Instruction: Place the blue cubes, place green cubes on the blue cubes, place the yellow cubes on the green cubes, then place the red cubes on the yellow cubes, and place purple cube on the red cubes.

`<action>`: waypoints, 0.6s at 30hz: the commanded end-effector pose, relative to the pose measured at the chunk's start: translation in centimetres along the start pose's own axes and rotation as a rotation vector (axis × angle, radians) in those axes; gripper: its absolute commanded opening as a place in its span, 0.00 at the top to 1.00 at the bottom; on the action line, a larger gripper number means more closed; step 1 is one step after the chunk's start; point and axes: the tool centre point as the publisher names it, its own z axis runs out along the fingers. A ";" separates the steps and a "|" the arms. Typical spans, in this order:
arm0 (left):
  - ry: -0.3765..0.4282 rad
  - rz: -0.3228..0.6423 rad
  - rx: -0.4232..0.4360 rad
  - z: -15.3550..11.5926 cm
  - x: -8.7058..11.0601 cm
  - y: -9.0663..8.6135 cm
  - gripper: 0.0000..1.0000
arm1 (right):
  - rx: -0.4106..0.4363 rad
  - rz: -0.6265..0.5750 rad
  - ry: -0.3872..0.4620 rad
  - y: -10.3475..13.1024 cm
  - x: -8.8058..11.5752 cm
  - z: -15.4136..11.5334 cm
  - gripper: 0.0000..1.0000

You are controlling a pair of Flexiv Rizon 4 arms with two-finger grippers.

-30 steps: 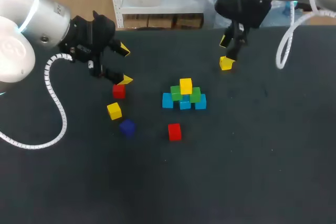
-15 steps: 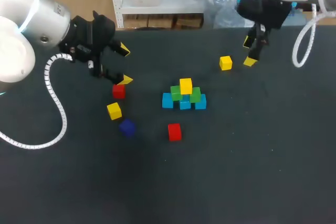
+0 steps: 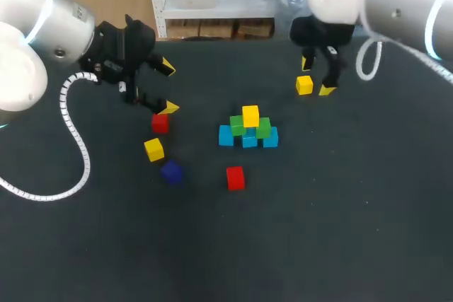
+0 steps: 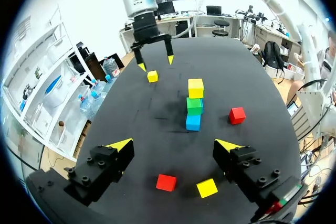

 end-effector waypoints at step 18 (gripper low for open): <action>-0.007 0.003 -0.002 0.0 0.2 -0.1 0.00 | -0.097 0.093 -0.018 -2.6 -0.1 1.5 0.00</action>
